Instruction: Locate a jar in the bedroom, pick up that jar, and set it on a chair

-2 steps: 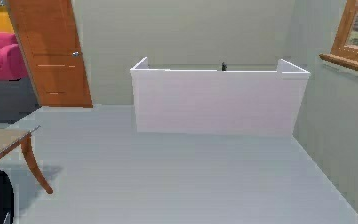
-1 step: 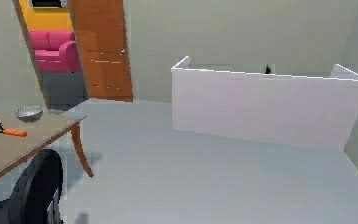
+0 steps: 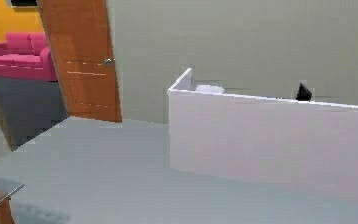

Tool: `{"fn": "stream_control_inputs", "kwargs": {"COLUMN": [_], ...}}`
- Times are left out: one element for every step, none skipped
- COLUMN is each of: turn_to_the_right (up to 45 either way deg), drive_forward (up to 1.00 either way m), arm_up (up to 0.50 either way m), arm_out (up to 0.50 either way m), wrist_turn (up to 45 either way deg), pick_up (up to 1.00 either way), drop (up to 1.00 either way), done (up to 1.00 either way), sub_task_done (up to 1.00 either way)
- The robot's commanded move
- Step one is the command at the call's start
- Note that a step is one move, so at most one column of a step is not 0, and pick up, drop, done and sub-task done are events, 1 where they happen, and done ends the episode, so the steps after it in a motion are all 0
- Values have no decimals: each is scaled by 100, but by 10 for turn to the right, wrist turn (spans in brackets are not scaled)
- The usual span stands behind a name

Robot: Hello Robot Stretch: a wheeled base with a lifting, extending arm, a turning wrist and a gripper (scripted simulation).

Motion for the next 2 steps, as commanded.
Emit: {"fn": "stream_control_inputs", "kwargs": {"turn_to_the_right": [-450, -450], "drive_forward": [0, 0], "arm_up": [0, 0], "arm_out": [0, 0], "wrist_turn": [0, 0], "pick_up": [0, 0], "drop": [0, 0], "done": [0, 0], "sub_task_done": [0, 0]}}
